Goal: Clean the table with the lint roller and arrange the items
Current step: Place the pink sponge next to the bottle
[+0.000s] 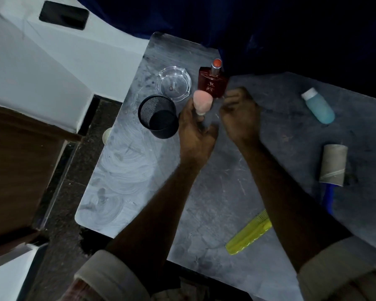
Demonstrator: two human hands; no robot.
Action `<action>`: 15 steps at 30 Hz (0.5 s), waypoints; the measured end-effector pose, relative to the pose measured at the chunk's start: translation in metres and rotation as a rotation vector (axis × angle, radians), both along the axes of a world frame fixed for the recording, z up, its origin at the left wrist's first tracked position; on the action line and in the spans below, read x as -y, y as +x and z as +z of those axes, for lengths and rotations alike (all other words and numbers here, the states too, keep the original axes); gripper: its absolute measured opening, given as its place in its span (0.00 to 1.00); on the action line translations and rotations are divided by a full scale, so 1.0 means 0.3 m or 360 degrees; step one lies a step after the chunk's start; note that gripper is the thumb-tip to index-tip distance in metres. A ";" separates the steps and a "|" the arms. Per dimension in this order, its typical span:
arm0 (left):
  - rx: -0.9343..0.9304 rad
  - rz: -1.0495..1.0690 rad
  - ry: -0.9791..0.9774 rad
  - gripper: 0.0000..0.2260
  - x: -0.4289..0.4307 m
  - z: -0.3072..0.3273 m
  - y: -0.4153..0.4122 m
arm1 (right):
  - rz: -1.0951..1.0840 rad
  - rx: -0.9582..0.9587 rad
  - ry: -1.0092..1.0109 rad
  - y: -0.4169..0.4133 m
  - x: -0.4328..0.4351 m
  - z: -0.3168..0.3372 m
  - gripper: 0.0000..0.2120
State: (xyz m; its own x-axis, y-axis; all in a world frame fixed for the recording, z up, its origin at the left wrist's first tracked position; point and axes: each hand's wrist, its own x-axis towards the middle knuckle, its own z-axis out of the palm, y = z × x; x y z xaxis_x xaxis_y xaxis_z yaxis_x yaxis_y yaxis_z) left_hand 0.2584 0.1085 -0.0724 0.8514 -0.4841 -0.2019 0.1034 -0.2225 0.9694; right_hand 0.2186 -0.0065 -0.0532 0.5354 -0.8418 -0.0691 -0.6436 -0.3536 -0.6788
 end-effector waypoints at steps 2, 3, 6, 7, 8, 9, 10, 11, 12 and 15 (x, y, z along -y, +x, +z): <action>-0.0030 0.0007 -0.0006 0.36 0.008 0.005 0.001 | 0.0149 0.0102 0.0169 -0.011 -0.071 0.013 0.20; -0.0052 0.0024 -0.0028 0.34 0.011 0.010 0.001 | 0.0194 0.0135 0.0204 -0.012 -0.095 0.017 0.21; -0.0142 0.0082 -0.0106 0.28 0.020 0.021 0.001 | 0.0220 0.0200 0.0217 -0.001 -0.115 0.012 0.19; -0.0144 0.0074 -0.0096 0.28 0.016 0.022 0.000 | 0.0221 0.0205 0.0202 0.000 -0.114 0.009 0.18; -0.0159 0.0064 -0.0096 0.28 0.012 0.022 0.000 | 0.0221 0.0209 0.0185 -0.001 -0.114 0.007 0.17; -0.0157 0.0045 -0.0083 0.28 0.008 0.025 -0.002 | 0.0222 0.0213 0.0172 -0.004 -0.114 0.006 0.17; -0.0124 0.0025 -0.0052 0.29 0.002 0.023 -0.004 | 0.0221 0.0216 0.0165 -0.008 -0.114 0.006 0.16; -0.0056 0.0003 -0.0001 0.29 -0.002 0.022 -0.007 | 0.0219 0.0217 0.0162 -0.014 -0.112 0.003 0.16; 0.0002 -0.0020 0.0040 0.30 -0.006 0.021 -0.011 | 0.0217 0.0218 0.0160 -0.020 -0.110 0.000 0.16; 0.0037 -0.0011 0.0074 0.31 -0.015 0.021 -0.025 | 0.0210 0.0217 0.0156 -0.032 -0.107 -0.008 0.15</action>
